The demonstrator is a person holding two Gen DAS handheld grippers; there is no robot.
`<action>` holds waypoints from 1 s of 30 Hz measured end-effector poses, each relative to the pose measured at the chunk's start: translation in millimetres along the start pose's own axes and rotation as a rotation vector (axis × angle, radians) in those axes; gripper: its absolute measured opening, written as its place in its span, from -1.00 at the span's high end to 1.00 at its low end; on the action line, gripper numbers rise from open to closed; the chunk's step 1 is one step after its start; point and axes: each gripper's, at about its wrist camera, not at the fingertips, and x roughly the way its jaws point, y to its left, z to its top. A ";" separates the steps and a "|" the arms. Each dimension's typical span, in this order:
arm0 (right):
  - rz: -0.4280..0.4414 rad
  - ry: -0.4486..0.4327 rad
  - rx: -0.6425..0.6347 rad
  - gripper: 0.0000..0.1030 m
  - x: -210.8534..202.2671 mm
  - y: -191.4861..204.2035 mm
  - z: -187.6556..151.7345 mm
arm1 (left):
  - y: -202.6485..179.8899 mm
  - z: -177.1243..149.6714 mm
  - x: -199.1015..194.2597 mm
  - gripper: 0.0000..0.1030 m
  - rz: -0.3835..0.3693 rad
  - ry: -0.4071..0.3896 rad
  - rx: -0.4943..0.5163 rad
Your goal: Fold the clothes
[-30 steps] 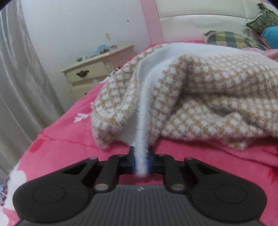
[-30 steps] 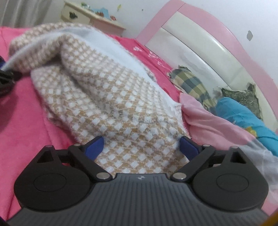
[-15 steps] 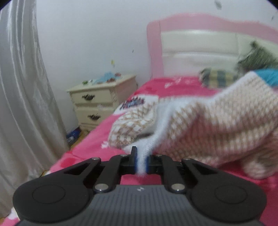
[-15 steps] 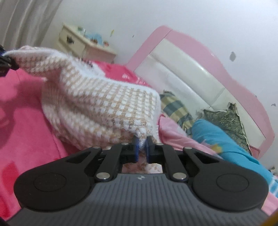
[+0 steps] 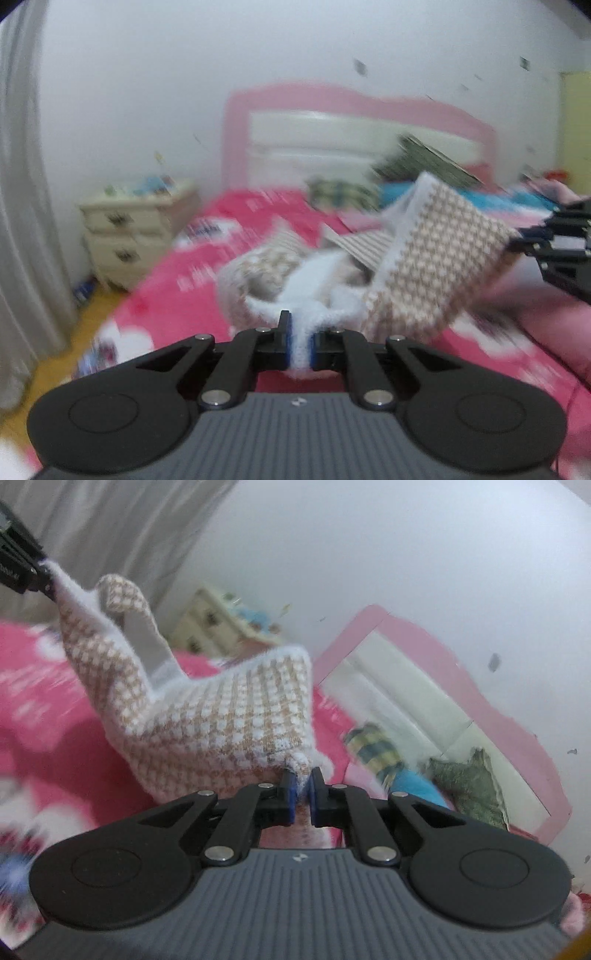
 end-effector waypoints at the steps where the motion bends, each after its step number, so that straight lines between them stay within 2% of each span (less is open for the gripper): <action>1: 0.025 0.043 -0.011 0.90 -18.8 5.8 -8.1 | -2.7 -14.1 -12.2 0.82 -0.046 0.047 0.019; 3: 0.089 0.154 -0.001 0.89 -48.4 20.5 -33.3 | -6.8 -45.7 -25.4 0.77 -0.154 0.160 0.046; 5: 0.171 0.294 0.025 0.87 -74.3 43.3 -73.5 | -9.8 -80.3 -30.0 0.64 -0.238 0.285 0.062; 8: 0.233 0.481 0.099 0.82 -107.8 80.6 -142.3 | -12.7 -121.7 -30.2 0.53 -0.256 0.399 0.078; 10: 0.227 0.578 0.179 0.82 -119.9 92.3 -176.2 | -12.4 -133.9 -30.3 0.31 -0.260 0.430 0.086; 11: 0.212 0.594 0.230 0.81 -125.4 93.9 -184.7 | -11.4 -134.0 -28.2 0.21 -0.256 0.427 0.090; 13: 0.190 0.553 0.335 0.71 -129.2 85.2 -182.9 | -14.7 -132.4 -27.2 -0.01 -0.251 0.399 0.107; 15: 0.175 0.485 0.429 0.26 -129.8 75.3 -174.5 | -25.5 -127.1 -23.3 -0.15 -0.252 0.352 0.131; 17: 0.176 0.392 0.467 -0.04 -120.5 69.4 -154.4 | -32.0 -121.9 -12.4 -0.28 -0.258 0.314 0.140; 21: 0.233 0.244 0.520 -0.25 -76.9 50.1 -115.0 | -61.2 -122.7 26.8 -0.35 -0.264 0.331 0.194; 24: 0.272 0.187 0.612 -0.40 -38.9 32.1 -90.0 | -84.2 -131.2 52.5 -0.40 -0.268 0.351 0.259; 26: 0.318 0.192 0.655 -0.52 -15.8 28.7 -82.1 | -95.8 -139.7 65.0 -0.40 -0.239 0.350 0.292; 27: 0.335 0.217 0.649 -0.52 -2.8 31.0 -80.7 | -99.8 -144.4 70.0 -0.37 -0.227 0.349 0.300; 28: 0.335 0.255 0.623 -0.51 8.1 36.3 -82.0 | -103.4 -149.5 74.7 -0.25 -0.217 0.347 0.304; 29: 0.329 0.305 0.585 -0.39 18.3 43.5 -85.5 | -105.9 -154.3 77.9 -0.09 -0.208 0.351 0.307; 30: 0.326 0.351 0.555 0.14 24.5 48.6 -90.2 | -108.9 -157.7 79.2 0.38 -0.207 0.362 0.311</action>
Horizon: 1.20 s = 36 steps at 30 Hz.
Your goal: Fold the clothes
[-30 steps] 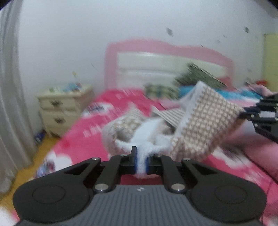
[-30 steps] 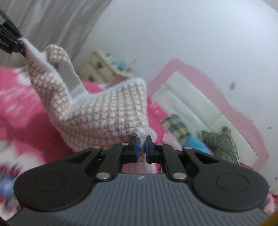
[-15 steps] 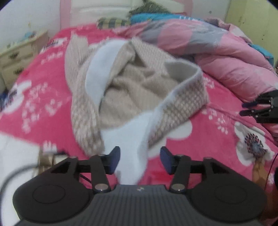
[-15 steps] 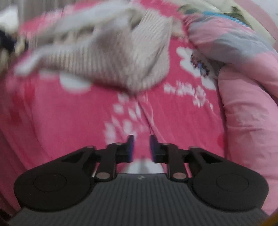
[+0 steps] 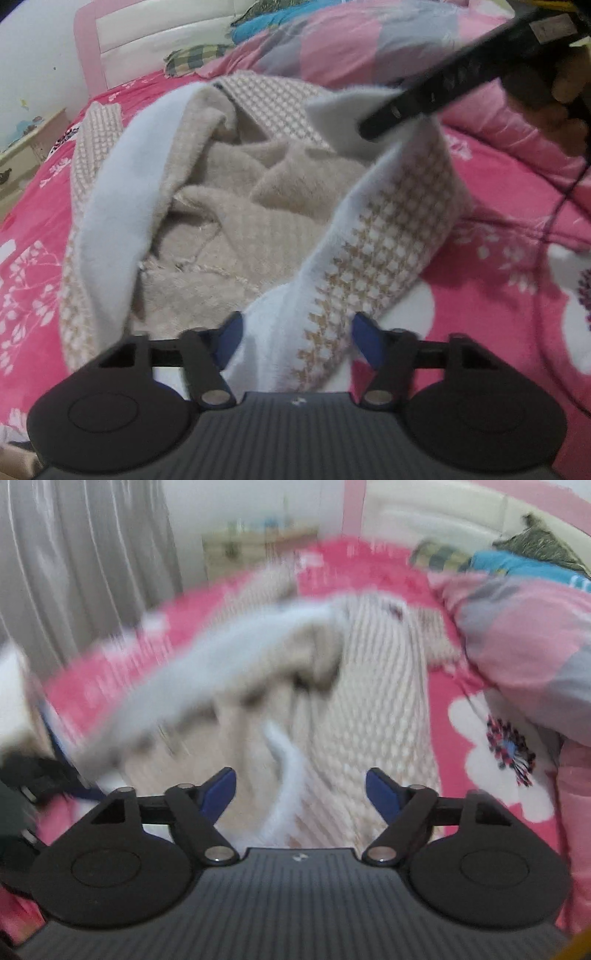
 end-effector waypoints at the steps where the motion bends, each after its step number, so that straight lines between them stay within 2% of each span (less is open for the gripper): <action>1: -0.001 0.026 0.010 0.47 1.4 -3.2 -5.2 | -3.1 -1.7 -1.1 0.64 -0.017 0.004 0.000; 2: 0.010 0.036 0.046 0.86 -3.9 -9.0 -12.5 | -7.0 -3.6 -5.9 0.70 -0.029 -0.006 -0.001; 3: 0.019 0.029 0.088 0.89 -12.8 -15.0 -22.3 | -12.3 -6.6 -13.2 0.77 -0.037 -0.023 0.009; 7: -0.002 0.006 0.190 0.92 -56.8 -30.2 -85.9 | -33.9 -26.6 -32.7 0.75 -0.074 -0.043 0.099; 9: 0.000 0.040 0.269 0.92 -63.1 -34.4 -121.7 | -40.1 -37.3 -26.1 0.76 -0.119 0.024 0.104; 11: -0.001 0.084 0.325 0.92 -54.3 -34.9 -143.9 | -46.0 -49.5 -15.0 0.76 -0.196 0.146 0.103; 12: 0.008 0.102 0.348 0.92 -51.4 -33.6 -153.1 | -47.9 -55.8 -15.2 0.73 -0.203 0.170 0.109; 15: 0.026 0.102 0.382 0.88 -63.7 -29.0 -159.0 | -44.7 -67.8 -33.6 0.51 -0.208 0.163 0.118; 18: 0.025 0.101 0.381 0.80 -78.0 -33.2 -159.6 | -18.6 -73.3 -53.2 0.25 -0.179 0.142 -0.010; 20: 0.015 0.155 0.388 0.78 -80.4 -38.9 -163.2 | 2.2 -73.2 -62.0 0.19 -0.135 0.125 -0.125; 22: -0.004 0.178 0.385 0.73 -85.3 -44.1 -169.1 | 24.2 -72.5 -67.7 0.00 -0.077 0.096 -0.247; 25: 0.031 0.102 0.432 0.67 -101.1 -53.7 -171.6 | 46.9 -68.6 -70.1 -0.13 0.013 0.045 -0.371; 27: 0.090 0.046 0.493 0.27 -106.9 -57.3 -170.6 | 53.3 -60.4 -67.3 -0.12 0.042 0.036 -0.397; 28: 0.119 0.035 0.517 0.15 -105.2 -56.0 -168.9 | 53.5 -54.3 -67.1 -0.12 0.042 0.025 -0.389; 29: 0.143 0.030 0.534 -0.02 -101.4 -52.5 -166.8 | 51.3 -46.6 -67.8 -0.12 0.039 0.006 -0.364; 31: 0.175 0.030 0.562 -0.09 -91.1 -43.3 -165.8 | 42.5 -31.1 -71.2 -0.12 0.032 -0.041 -0.280; 32: 0.190 0.036 0.587 -0.10 -84.6 -39.4 -167.1 | 35.9 -19.3 -71.2 -0.12 0.031 -0.067 -0.205; 34: 0.219 0.058 0.643 -0.10 -72.9 -37.9 -170.3 | 15.6 6.3 -65.4 -0.20 0.016 -0.107 0.010; 36: 0.232 0.087 0.680 -0.10 -63.3 -36.8 -174.8 | -8.9 27.2 -50.7 -0.27 0.003 -0.137 0.271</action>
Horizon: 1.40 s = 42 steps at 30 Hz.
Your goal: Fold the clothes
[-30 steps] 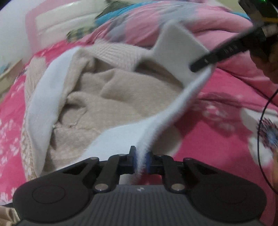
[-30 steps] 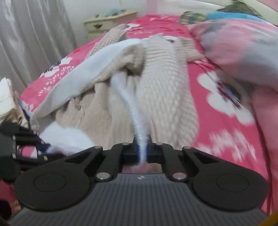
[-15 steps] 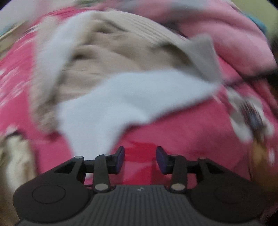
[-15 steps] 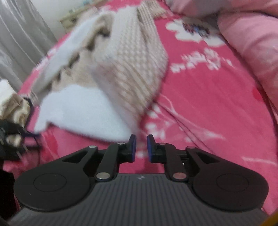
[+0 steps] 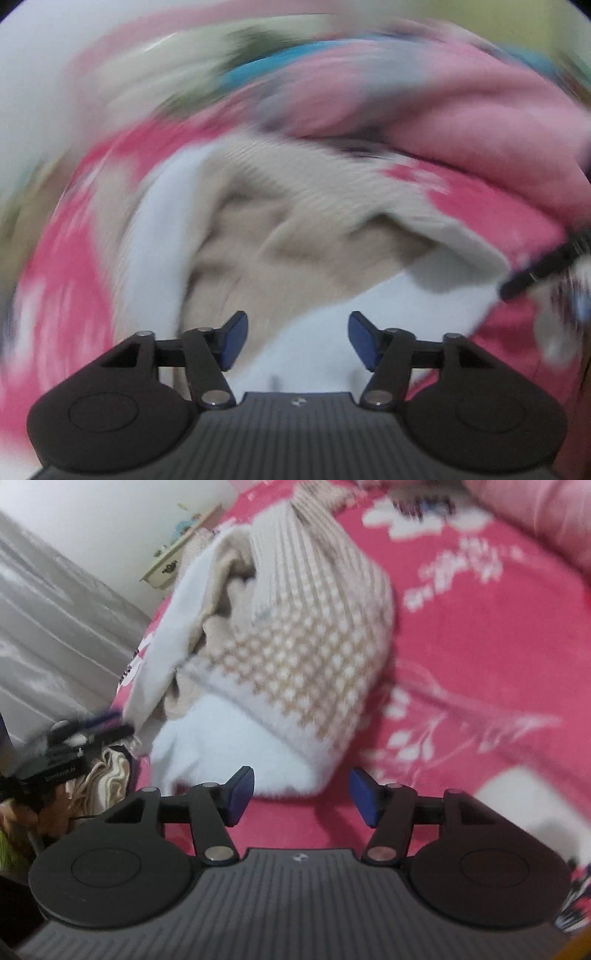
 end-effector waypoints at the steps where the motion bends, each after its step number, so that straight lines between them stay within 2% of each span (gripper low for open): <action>1: -0.005 0.001 0.010 -0.10 2.1 -1.8 -0.9 | -10.5 9.7 10.9 -0.27 -0.007 -0.012 0.136; 3: -0.018 -0.019 0.023 -0.10 6.4 -5.5 -0.7 | -33.6 20.4 35.1 -0.27 -0.015 -0.014 0.396; 4: -0.026 -0.042 0.026 -0.10 8.7 -7.4 0.6 | -42.5 24.1 45.8 -0.26 -0.021 -0.010 0.484; 6: -0.039 -0.084 0.045 -0.10 16.6 -13.2 4.8 | -51.9 33.1 62.7 -0.26 -0.042 -0.012 0.541; 10: -0.013 -0.090 0.105 -0.08 38.0 -24.8 6.4 | -55.4 44.6 74.5 -0.26 -0.106 -0.073 0.500; 11: -0.016 -0.094 0.097 0.16 41.9 -25.3 6.5 | -57.2 43.6 76.9 -0.26 -0.107 -0.082 0.515; 12: -0.036 -0.106 0.053 0.73 42.0 -22.6 8.3 | -58.9 42.7 79.9 -0.26 -0.106 -0.085 0.525; 15: -0.050 -0.182 -0.022 0.85 27.1 -18.9 24.9 | -54.6 38.0 87.5 -0.26 -0.123 -0.036 0.467; 17: -0.056 -0.221 -0.068 0.87 17.1 -16.3 38.7 | -45.8 30.2 80.2 -0.26 -0.132 0.001 0.407; 19: -0.037 -0.211 -0.058 0.87 13.1 -21.3 53.4 | -34.1 21.7 69.2 -0.26 -0.147 0.043 0.338; 22: 0.004 -0.162 0.061 0.77 19.2 -37.6 58.3 | -12.7 2.4 45.2 -0.33 -0.186 0.131 0.224; 25: 0.063 -0.119 0.207 0.63 29.7 -53.4 51.3 | -6.6 -20.6 31.5 -0.35 -0.171 0.192 0.259; 27: 0.102 -0.101 0.282 0.41 35.4 -58.0 47.6 | -5.9 -32.8 31.2 -0.36 -0.110 0.212 0.317; 28: 0.121 -0.094 0.314 0.39 37.5 -59.6 45.8 | -3.5 -35.9 34.1 -0.36 -0.087 0.222 0.328; 31: 0.155 -0.074 0.344 0.16 43.8 -59.5 48.6 | 7.4 -41.1 52.0 -0.36 -0.041 0.250 0.321; 35: 0.161 -0.056 0.338 0.05 58.0 -54.4 58.9 | 21.8 -47.0 77.9 -0.40 -0.056 0.294 0.314; 36: 0.159 -0.056 0.336 0.04 60.8 -52.8 59.4 | 24.4 -47.0 80.7 -0.40 -0.069 0.296 0.299; 38: 0.155 -0.057 0.333 0.04 65.7 -49.5 60.4 | 29.5 -45.8 83.9 -0.25 -0.104 0.303 0.259; 40: 0.148 -0.065 0.331 0.11 67.4 -45.9 62.2 | 31.8 -44.2 84.8 0.16 -0.147 0.315 0.216; 42: 0.135 -0.069 0.280 0.60 67.0 -36.3 69.2 | 32.0 -43.1 83.6 0.21 -0.152 0.322 0.176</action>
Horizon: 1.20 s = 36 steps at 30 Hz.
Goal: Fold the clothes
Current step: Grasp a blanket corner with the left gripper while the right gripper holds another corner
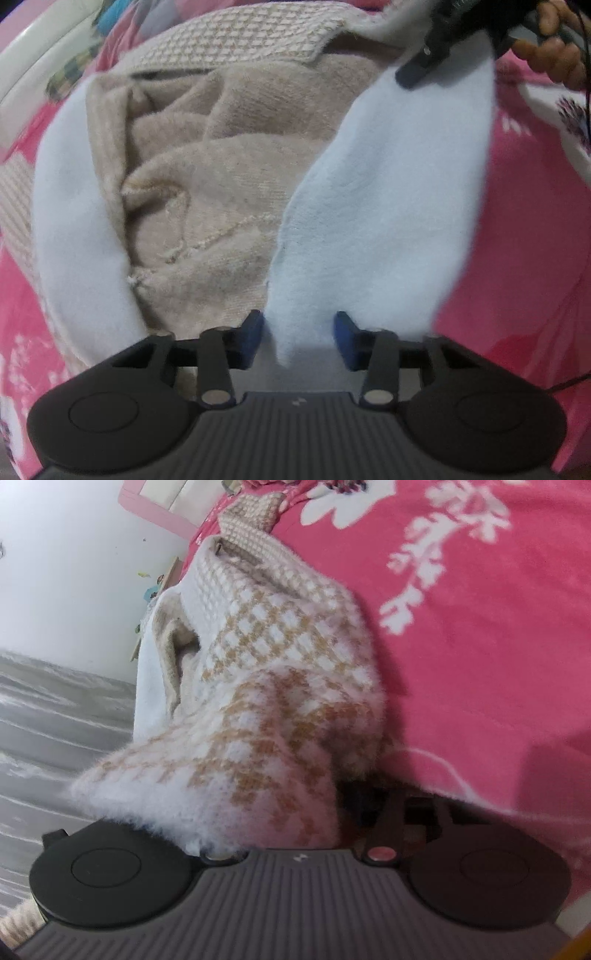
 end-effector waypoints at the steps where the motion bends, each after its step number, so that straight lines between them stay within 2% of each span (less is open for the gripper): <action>1: -0.012 -0.005 -0.043 0.66 0.0 8.6 2.5 | -0.1 0.3 -0.8 0.31 0.001 0.001 -0.013; 2: -0.025 -0.019 -0.098 0.91 -1.4 19.4 4.9 | 0.7 1.0 -1.5 0.37 0.002 0.003 -0.037; 4: -0.038 -0.073 -0.250 0.92 -8.9 49.4 10.9 | 7.7 4.3 -6.1 0.68 -0.014 0.005 -0.127; 6: -0.033 -0.141 -0.409 0.93 -22.2 84.0 20.3 | 13.9 9.9 -18.5 0.90 -0.057 -0.023 -0.212; 8: -0.027 -0.224 -0.564 0.93 -42.4 119.2 27.9 | 15.3 16.7 -37.7 0.91 -0.092 -0.077 -0.269; 9: -0.016 -0.265 -0.620 0.93 -55.4 135.4 32.1 | 14.1 21.0 -49.6 1.00 -0.122 -0.109 -0.286; 12: 0.010 -0.368 -0.737 0.93 -91.7 182.7 52.2 | -2.1 34.7 -87.3 1.00 -0.241 -0.196 -0.292; 14: 0.044 -0.421 -0.778 0.94 -111.8 207.2 66.0 | -23.0 44.7 -115.1 0.99 -0.241 -0.254 -0.220; 17: 0.108 -0.492 -0.808 0.94 -153.7 243.9 76.9 | -41.7 55.4 -155.4 0.99 -0.239 -0.326 -0.180; 20: 0.140 -0.542 -0.843 0.94 -190.5 265.9 74.3 | -42.0 50.1 -203.0 0.86 -0.159 -0.420 -0.183; 22: 0.165 -0.560 -0.872 0.94 -211.0 268.7 66.1 | -35.8 41.1 -235.9 0.59 -0.059 -0.495 -0.187; 23: 0.185 -0.562 -0.880 0.94 -221.0 267.5 62.8 | -33.8 37.1 -252.2 0.49 0.002 -0.533 -0.182; 25: 0.223 -0.548 -0.910 0.94 -238.0 264.1 54.6 | -35.8 34.3 -280.7 -0.09 0.154 -0.608 -0.123; 27: 0.259 -0.510 -0.959 0.94 -259.6 259.7 44.1 | -38.3 38.5 -298.4 -0.20 0.214 -0.667 -0.072; 29: 0.285 -0.457 -1.023 0.94 -277.5 254.6 34.6 | -42.0 46.9 -308.5 -0.29 0.193 -0.706 -0.029; 30: 0.285 -0.423 -1.060 0.94 -279.6 253.3 31.4 | -45.0 51.8 -310.0 -0.38 0.162 -0.725 -0.011; 32: 0.252 -0.337 -1.128 0.94 -280.3 249.7 22.9 | -53.0 62.3 -307.7 -0.40 0.077 -0.755 0.033; 34: 0.208 -0.243 -1.189 0.93 -280.4 242.9 10.2 | -64.5 74.4 -296.2 -0.40 -0.003 -0.758 0.097; 36: 0.202 -0.157 -1.221 0.93 -279.0 237.0 6.5 | -80.1 85.6 -280.4 -0.40 -0.048 -0.742 0.197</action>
